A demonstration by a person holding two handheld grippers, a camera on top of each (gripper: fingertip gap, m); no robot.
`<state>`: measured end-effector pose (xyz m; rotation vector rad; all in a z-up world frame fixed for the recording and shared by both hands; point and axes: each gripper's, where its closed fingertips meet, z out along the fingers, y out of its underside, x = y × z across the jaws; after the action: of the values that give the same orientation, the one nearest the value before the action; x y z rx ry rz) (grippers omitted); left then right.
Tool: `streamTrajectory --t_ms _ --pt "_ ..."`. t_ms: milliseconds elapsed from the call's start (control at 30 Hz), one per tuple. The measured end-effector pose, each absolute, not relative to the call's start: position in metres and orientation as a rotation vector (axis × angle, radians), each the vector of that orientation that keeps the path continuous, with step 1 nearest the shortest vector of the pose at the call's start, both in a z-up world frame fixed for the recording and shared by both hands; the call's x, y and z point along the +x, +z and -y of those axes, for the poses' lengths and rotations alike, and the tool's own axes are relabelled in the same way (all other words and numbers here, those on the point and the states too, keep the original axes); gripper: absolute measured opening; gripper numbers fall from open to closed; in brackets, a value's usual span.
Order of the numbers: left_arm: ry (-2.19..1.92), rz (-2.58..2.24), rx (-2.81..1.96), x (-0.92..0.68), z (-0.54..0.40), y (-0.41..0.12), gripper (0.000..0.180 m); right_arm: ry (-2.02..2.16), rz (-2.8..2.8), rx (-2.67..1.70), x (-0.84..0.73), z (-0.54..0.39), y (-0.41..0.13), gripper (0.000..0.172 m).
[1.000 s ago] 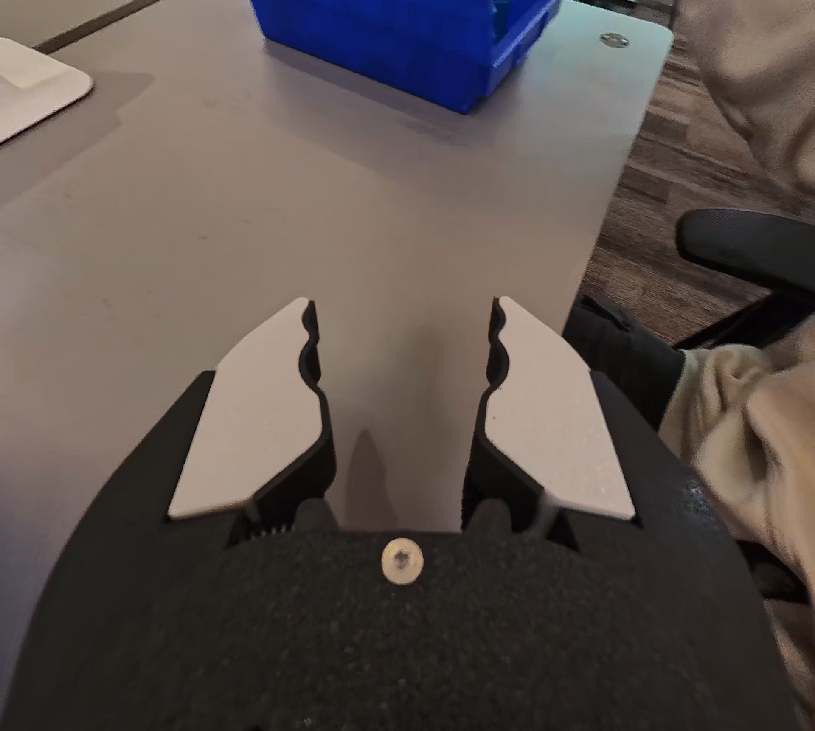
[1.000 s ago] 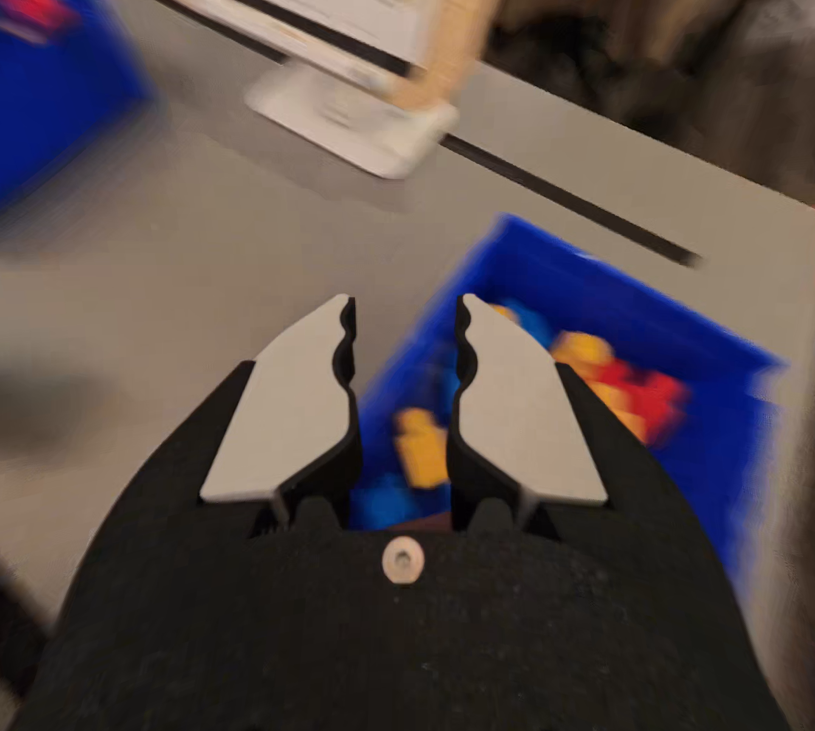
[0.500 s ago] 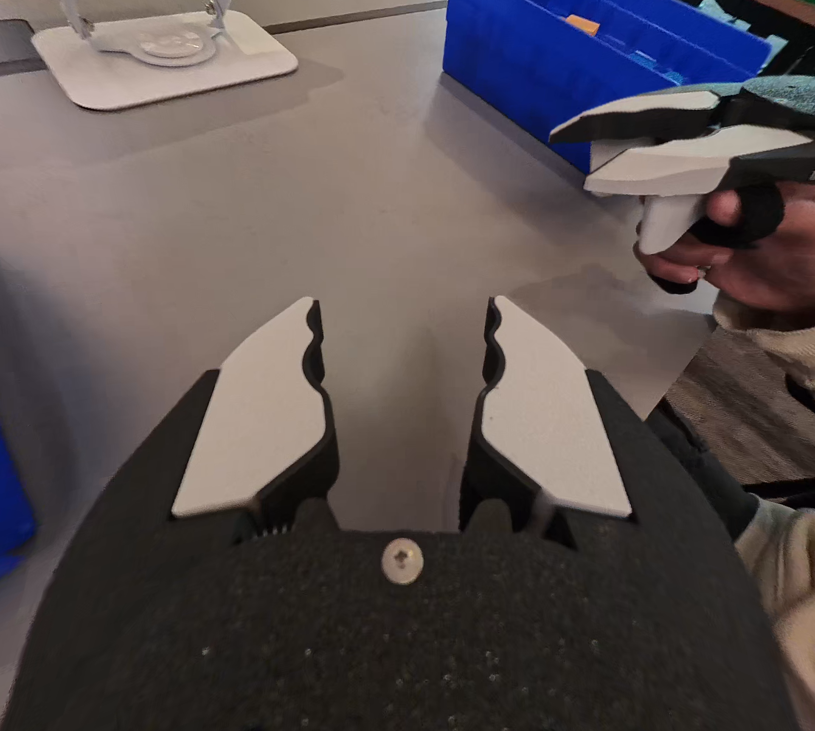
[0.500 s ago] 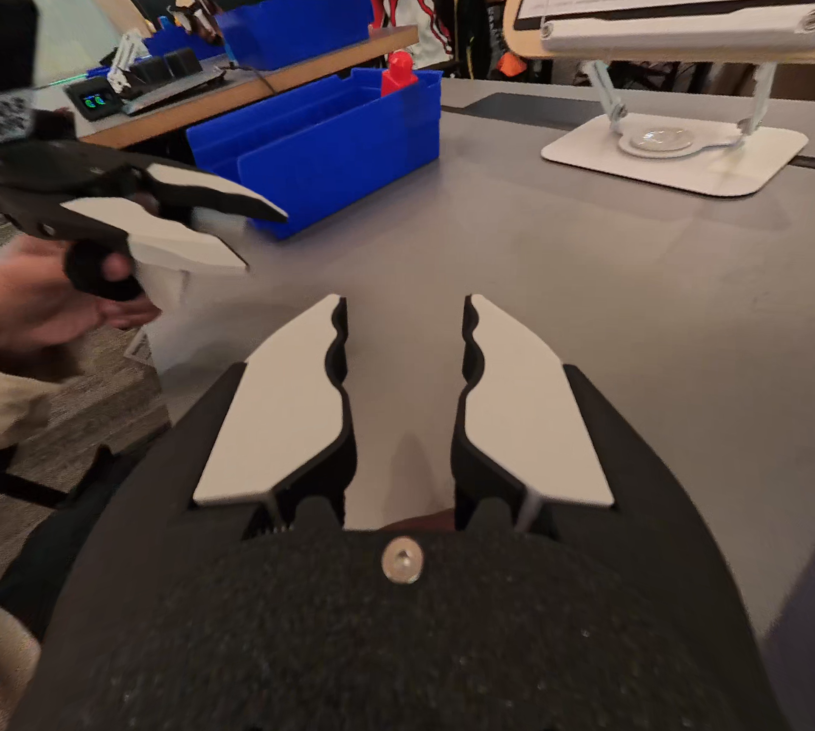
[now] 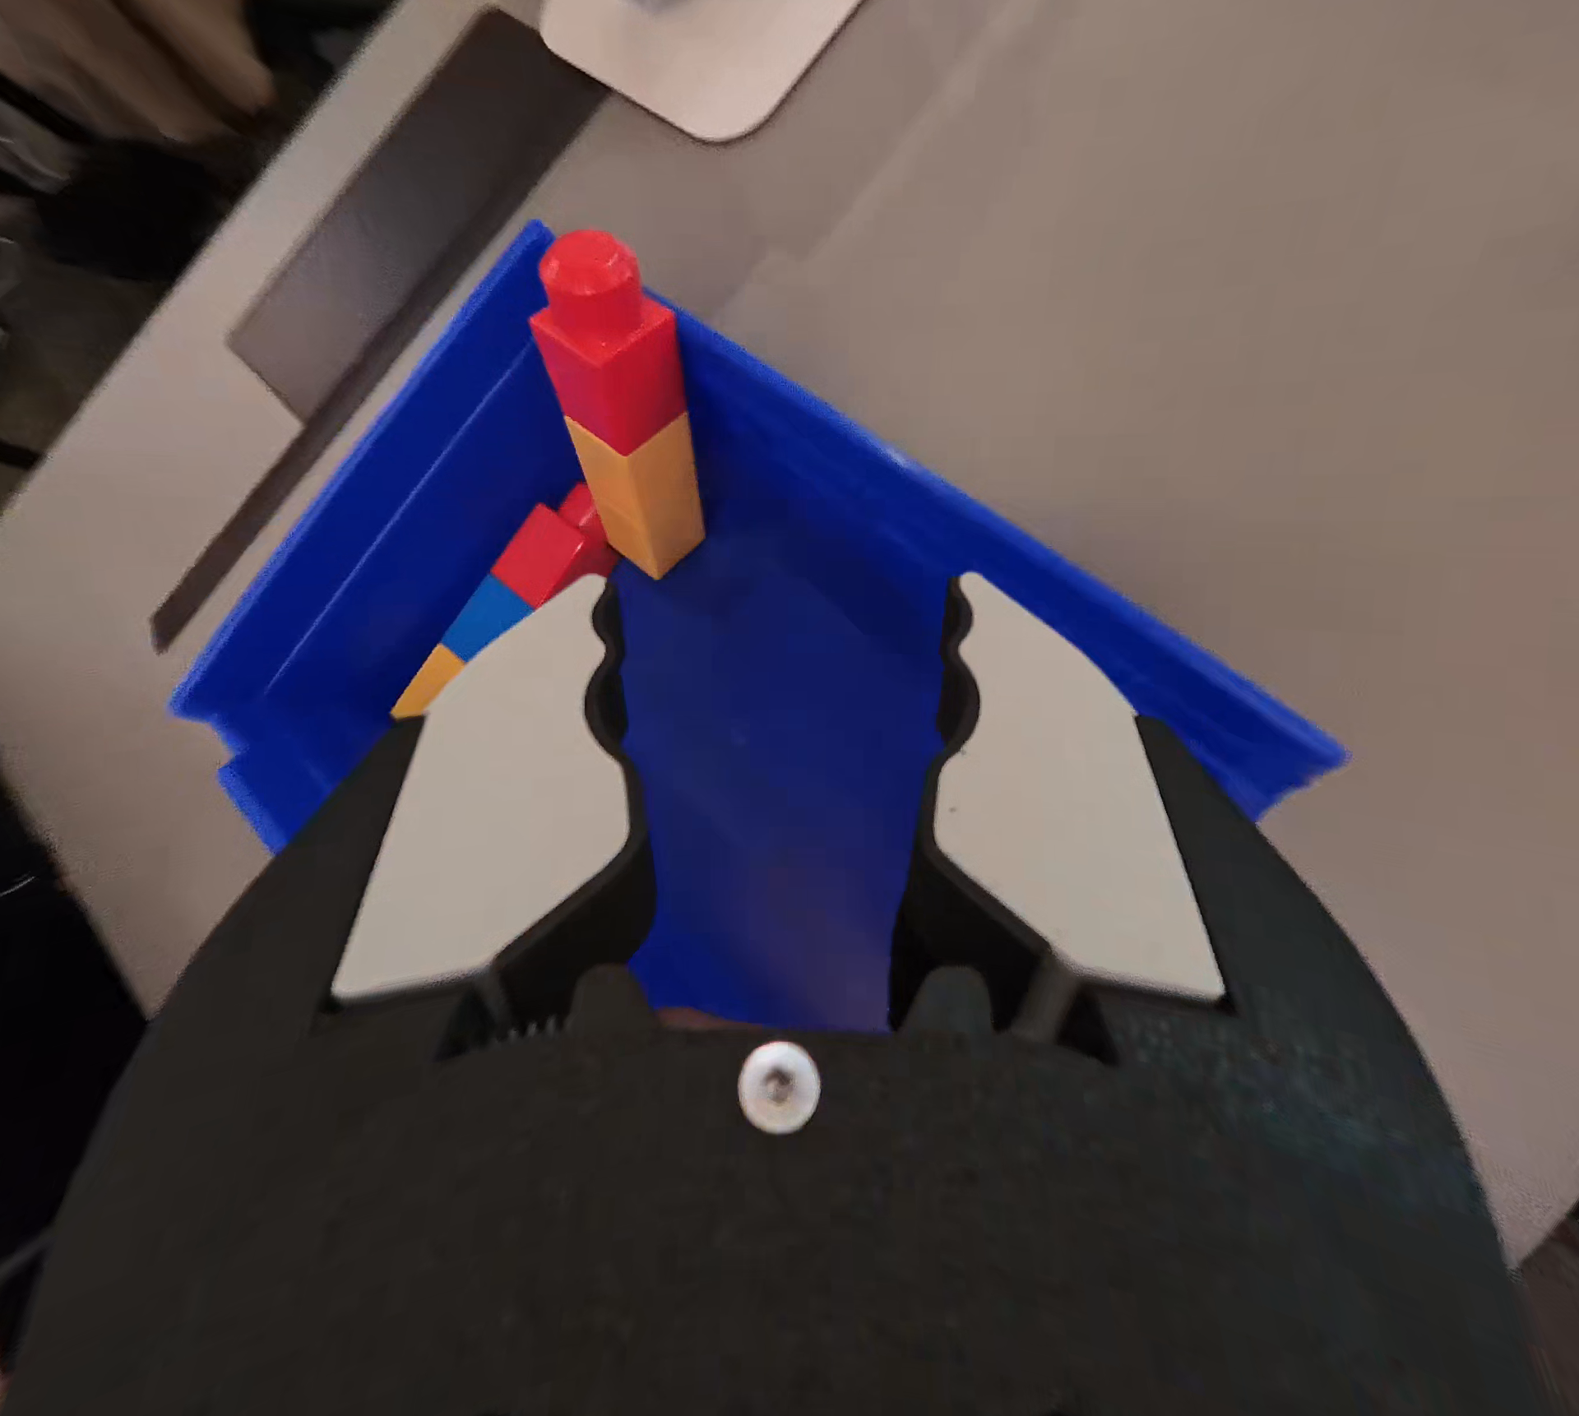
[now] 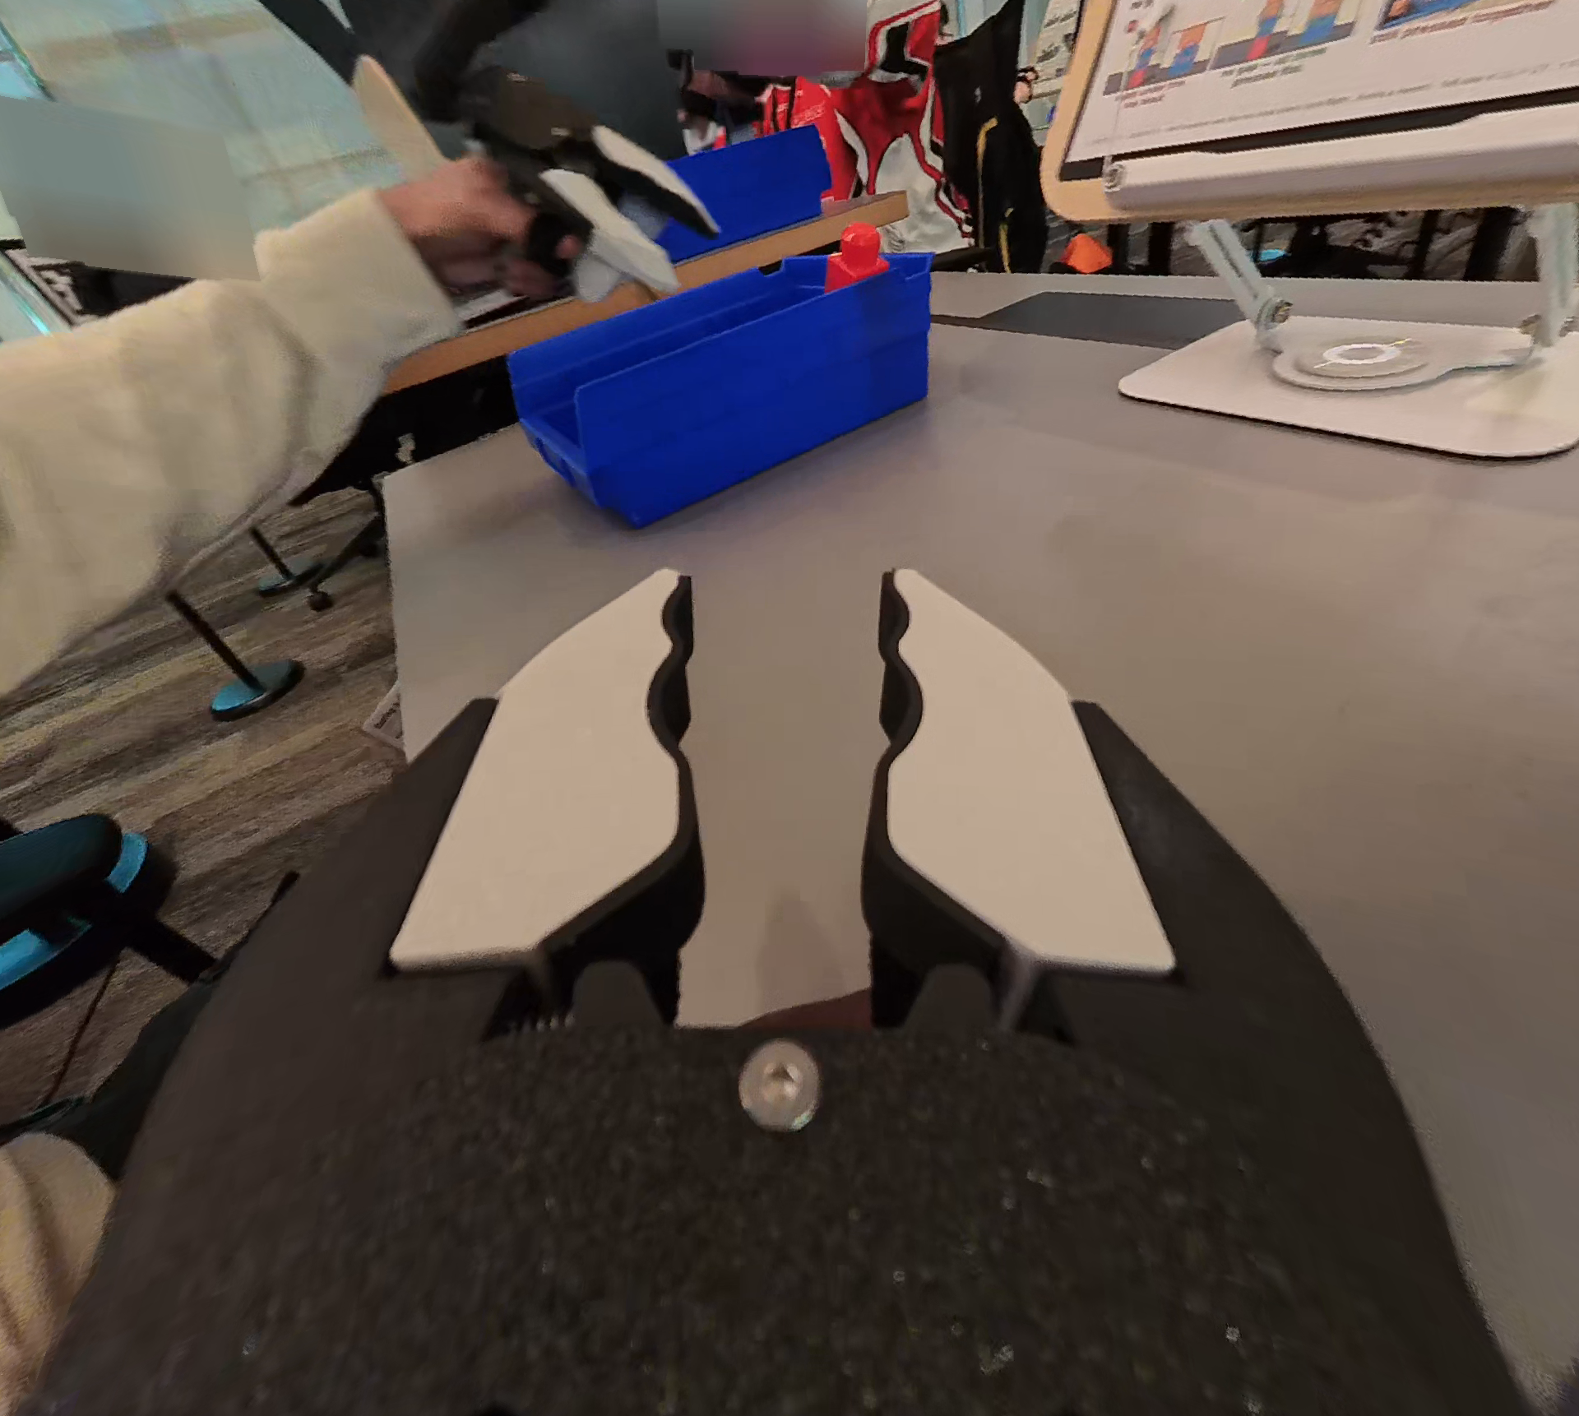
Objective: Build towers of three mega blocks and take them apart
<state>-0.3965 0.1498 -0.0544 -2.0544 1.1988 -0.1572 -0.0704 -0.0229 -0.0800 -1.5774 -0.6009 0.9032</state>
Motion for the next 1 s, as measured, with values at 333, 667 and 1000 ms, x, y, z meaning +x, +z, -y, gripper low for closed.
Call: streamTrajectory --t_ms 333,667,1000 --pt "-0.236 -1.477 -2.093 -0.406 -0.24 -0.108 0.071 1.027 0.72 -1.52 -0.095 0.04 -0.073 0.041" --pt "-0.374 -1.69 -2.021 -0.373 -0.256 -0.149 0.043 1.162 0.683 -1.538 -0.095 0.04 -0.08 0.041" --pt "-0.545 -1.321 -2.006 -0.387 -0.239 -0.058 0.04 1.136 0.691 -1.574 -0.095 0.038 -0.077 0.039"
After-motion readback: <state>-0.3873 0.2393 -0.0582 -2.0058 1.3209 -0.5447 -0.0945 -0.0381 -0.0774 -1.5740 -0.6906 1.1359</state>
